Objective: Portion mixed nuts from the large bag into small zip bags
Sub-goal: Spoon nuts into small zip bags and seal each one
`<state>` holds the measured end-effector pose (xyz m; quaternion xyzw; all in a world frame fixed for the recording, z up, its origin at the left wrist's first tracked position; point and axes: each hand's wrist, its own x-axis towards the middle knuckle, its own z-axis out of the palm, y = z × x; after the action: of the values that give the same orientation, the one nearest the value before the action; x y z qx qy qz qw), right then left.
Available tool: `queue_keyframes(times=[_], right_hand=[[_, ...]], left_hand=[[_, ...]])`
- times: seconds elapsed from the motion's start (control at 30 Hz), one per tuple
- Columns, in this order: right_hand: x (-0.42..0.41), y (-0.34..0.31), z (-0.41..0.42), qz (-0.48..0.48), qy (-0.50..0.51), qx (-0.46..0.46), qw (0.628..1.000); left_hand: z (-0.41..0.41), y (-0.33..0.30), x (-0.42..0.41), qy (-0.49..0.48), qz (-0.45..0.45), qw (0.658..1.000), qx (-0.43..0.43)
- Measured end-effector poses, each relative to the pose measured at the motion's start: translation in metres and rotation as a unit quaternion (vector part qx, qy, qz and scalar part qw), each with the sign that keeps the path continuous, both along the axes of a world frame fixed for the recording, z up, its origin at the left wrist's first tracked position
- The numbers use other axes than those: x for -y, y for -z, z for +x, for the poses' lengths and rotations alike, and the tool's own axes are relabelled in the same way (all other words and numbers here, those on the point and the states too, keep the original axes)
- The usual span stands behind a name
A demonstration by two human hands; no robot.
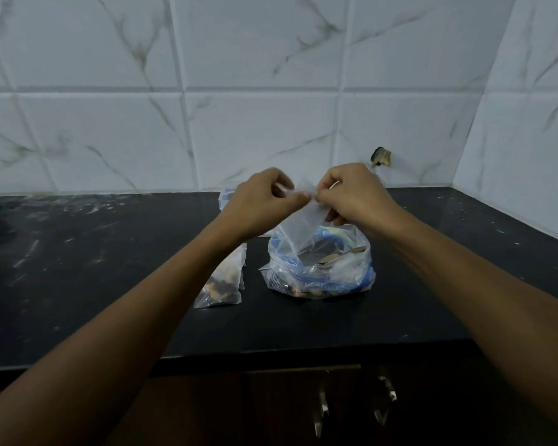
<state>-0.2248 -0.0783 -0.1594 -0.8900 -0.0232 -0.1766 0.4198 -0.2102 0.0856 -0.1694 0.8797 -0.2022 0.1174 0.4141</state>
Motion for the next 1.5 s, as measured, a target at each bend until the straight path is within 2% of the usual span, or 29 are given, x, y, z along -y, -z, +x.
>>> queue_keyframes(times=[0.1,0.2,0.37,0.47,0.57,0.63,0.73,0.9,1.03,1.1,1.23,1.27,1.4,1.5], right_hand=[[0.0,-0.012,0.0,0.048,-0.007,-0.005,0.999],[-0.003,-0.019,-0.001,0.061,-0.03,-0.015,0.998],[-0.003,-0.02,-0.003,-0.007,-0.068,0.014,0.998],[-0.003,-0.022,-0.006,0.016,-0.127,-0.044,0.991],[-0.006,-0.023,-0.007,0.089,-0.167,-0.115,0.975],[-0.007,-0.022,-0.007,0.088,-0.162,-0.112,0.977],[-0.009,-0.02,-0.006,0.034,-0.139,-0.062,0.988],[-0.012,-0.018,-0.003,0.091,-0.103,-0.103,0.985],[-0.012,-0.016,-0.007,-0.06,-0.123,-0.104,0.985],[-0.014,-0.017,-0.008,-0.058,-0.134,-0.117,0.982],[-0.014,-0.019,-0.007,0.056,-0.153,-0.178,0.971],[-0.014,-0.019,-0.007,0.04,-0.155,-0.186,0.969],[-0.016,-0.024,-0.012,-0.13,-0.132,-0.165,0.969],[-0.018,-0.027,-0.014,-0.142,-0.134,-0.153,0.969]], left_hand=[[-0.003,0.005,0.002,0.057,-0.011,0.998,-0.016],[-0.003,0.01,0.01,0.041,0.031,0.998,0.036],[-0.002,0.011,0.014,0.016,-0.002,0.995,0.102],[-0.003,0.011,0.014,0.019,0.009,0.993,0.115],[0.0,0.013,0.013,0.015,0.007,0.992,0.129],[0.003,0.017,0.012,0.006,0.014,0.991,0.136],[0.003,0.022,0.012,0.003,0.018,0.991,0.134],[0.0,0.025,0.013,-0.007,-0.013,0.992,0.129],[0.003,0.027,0.013,-0.032,-0.03,0.989,0.142],[0.005,0.03,0.013,-0.023,-0.047,0.99,0.133],[0.003,0.039,0.011,0.013,-0.097,0.988,0.117],[0.002,0.04,0.01,0.02,-0.111,0.987,0.114],[0.002,0.042,0.006,0.047,-0.145,0.983,0.098],[0.004,0.042,0.003,0.06,-0.141,0.985,0.085]])
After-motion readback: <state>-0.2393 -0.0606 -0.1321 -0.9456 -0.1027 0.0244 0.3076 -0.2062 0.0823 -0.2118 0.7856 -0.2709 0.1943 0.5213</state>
